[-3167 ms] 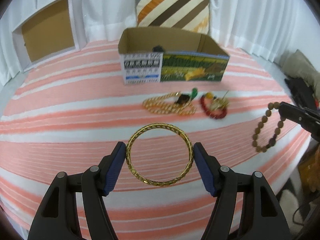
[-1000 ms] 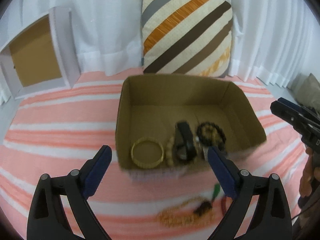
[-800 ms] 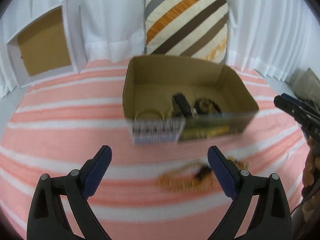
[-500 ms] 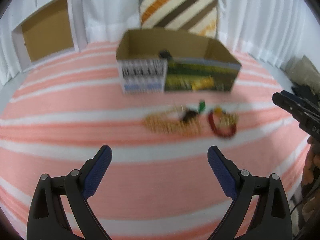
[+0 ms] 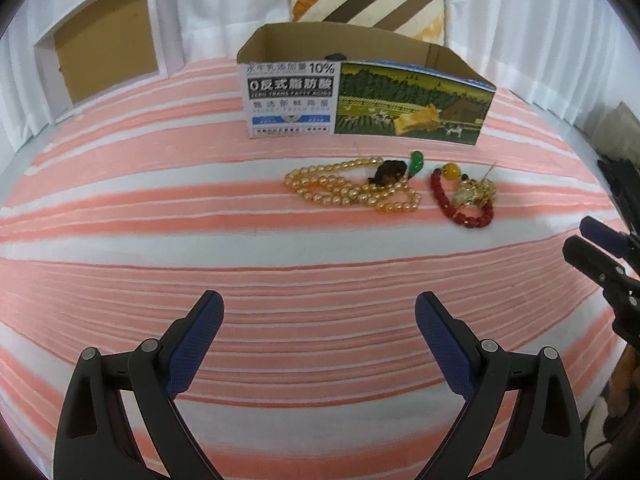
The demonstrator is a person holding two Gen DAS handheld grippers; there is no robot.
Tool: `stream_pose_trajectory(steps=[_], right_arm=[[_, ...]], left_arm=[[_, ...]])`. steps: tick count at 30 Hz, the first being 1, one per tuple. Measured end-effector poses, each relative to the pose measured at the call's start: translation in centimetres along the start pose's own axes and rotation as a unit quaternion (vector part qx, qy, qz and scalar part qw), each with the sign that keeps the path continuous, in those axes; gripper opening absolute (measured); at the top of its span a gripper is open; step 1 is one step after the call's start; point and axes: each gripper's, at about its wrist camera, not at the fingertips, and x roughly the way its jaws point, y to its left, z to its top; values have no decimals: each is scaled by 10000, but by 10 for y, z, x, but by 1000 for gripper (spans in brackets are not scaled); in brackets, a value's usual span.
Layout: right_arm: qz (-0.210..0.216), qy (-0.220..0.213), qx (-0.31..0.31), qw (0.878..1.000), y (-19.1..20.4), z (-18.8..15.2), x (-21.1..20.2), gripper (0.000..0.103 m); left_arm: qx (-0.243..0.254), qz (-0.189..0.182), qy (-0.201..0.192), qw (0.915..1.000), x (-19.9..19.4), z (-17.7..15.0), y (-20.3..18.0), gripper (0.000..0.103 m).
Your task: Organize jewelry
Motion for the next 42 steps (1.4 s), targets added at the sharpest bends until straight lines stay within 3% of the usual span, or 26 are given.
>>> stream_pose_trajectory(steps=[18, 26, 27, 29, 34, 37, 40, 42], right_arm=[[60, 97, 62, 9999, 2, -6, 9, 61], [193, 292, 182, 9992, -4, 14, 30, 61], [273, 324, 196, 9989, -4, 20, 35, 60], [435, 437, 126, 9980, -2, 30, 47, 42], [583, 589, -184, 9964, 10, 46, 76, 40], [643, 899, -386, 9931, 18, 51, 98, 40], [605, 848, -556, 9930, 22, 52, 104, 40], [660, 898, -452, 9927, 19, 52, 106, 27]], left_arm=[[79, 69, 166, 9998, 14, 0, 2, 97], [57, 38, 173, 9998, 16, 0, 1, 97], [53, 38, 175, 9998, 16, 0, 1, 97], [50, 42, 175, 9998, 16, 0, 0, 97], [42, 39, 173, 9998, 16, 0, 0, 97], [35, 28, 169, 9998, 15, 0, 0, 97], [30, 26, 167, 9999, 16, 0, -1, 97], [29, 22, 167, 9999, 16, 0, -1, 97]])
